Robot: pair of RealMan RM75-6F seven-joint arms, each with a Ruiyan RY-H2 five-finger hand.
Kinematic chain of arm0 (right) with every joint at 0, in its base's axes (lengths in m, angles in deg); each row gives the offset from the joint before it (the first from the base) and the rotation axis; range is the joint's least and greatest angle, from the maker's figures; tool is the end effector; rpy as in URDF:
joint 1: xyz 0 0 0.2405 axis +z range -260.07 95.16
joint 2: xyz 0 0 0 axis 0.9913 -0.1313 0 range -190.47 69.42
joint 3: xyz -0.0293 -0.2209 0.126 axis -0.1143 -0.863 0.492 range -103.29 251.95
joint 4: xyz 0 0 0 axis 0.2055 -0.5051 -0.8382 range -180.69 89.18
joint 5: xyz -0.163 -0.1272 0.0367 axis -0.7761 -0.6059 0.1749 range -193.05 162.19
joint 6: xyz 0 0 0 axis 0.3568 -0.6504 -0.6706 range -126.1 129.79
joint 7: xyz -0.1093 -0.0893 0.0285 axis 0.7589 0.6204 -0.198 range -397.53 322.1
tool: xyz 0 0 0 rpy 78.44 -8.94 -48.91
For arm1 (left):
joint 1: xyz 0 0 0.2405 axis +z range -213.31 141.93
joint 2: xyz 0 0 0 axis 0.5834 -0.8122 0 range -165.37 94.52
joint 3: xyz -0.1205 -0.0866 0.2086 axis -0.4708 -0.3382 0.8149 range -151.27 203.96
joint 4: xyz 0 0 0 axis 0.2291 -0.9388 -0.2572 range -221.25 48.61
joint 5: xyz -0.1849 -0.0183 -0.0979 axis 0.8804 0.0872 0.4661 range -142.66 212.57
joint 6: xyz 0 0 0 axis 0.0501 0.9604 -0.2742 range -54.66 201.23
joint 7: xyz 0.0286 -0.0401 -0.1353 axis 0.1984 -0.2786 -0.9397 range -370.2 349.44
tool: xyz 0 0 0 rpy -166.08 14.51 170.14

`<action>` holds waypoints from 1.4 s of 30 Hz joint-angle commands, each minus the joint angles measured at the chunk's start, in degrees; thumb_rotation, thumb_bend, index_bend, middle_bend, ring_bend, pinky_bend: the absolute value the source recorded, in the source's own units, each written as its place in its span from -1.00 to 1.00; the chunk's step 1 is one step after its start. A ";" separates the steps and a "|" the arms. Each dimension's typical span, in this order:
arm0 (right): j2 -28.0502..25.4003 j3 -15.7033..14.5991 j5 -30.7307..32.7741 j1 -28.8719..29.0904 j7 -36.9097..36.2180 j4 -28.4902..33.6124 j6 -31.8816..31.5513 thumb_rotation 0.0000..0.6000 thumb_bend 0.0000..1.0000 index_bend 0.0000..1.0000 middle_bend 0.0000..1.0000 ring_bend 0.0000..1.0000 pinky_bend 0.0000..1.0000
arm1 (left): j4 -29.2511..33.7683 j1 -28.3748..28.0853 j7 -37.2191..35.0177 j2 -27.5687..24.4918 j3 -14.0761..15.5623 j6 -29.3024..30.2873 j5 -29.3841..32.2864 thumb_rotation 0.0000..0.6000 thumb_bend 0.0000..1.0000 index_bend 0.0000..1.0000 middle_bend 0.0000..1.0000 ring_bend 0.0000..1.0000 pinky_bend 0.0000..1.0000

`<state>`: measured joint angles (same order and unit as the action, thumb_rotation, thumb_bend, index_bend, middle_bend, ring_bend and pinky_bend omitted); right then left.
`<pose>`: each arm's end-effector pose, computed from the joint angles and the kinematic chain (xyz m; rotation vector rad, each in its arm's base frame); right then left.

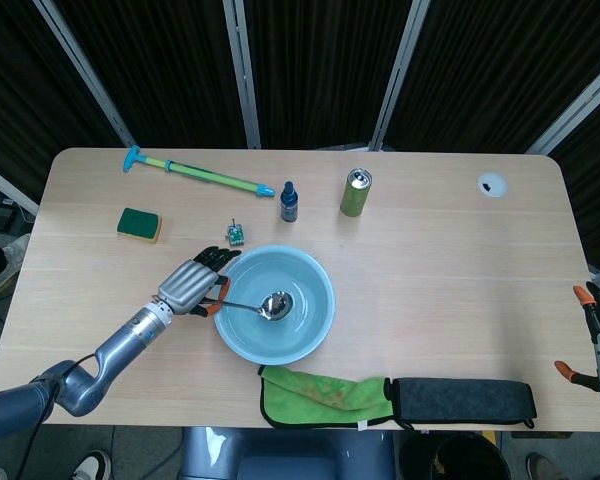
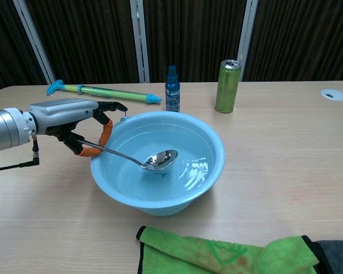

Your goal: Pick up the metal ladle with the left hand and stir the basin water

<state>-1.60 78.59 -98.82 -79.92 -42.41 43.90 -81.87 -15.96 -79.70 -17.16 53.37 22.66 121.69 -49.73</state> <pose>-0.3378 -0.1736 0.1981 1.3257 -0.8971 0.8221 -0.1818 0.3498 -0.0287 -2.1006 -0.9624 -0.9242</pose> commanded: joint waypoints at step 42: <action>0.11 -0.63 -1.14 -0.17 0.63 0.47 -0.52 1.00 -1.00 -1.00 -1.00 -1.00 -1.00 | 7.54 -0.43 6.51 -6.53 -1.65 0.83 4.67 1.00 -0.09 0.23 -1.00 -1.00 -1.00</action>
<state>-1.47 77.99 -99.92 -80.09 -41.78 44.34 -82.39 -9.28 -80.20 -11.39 47.55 21.29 122.14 -45.31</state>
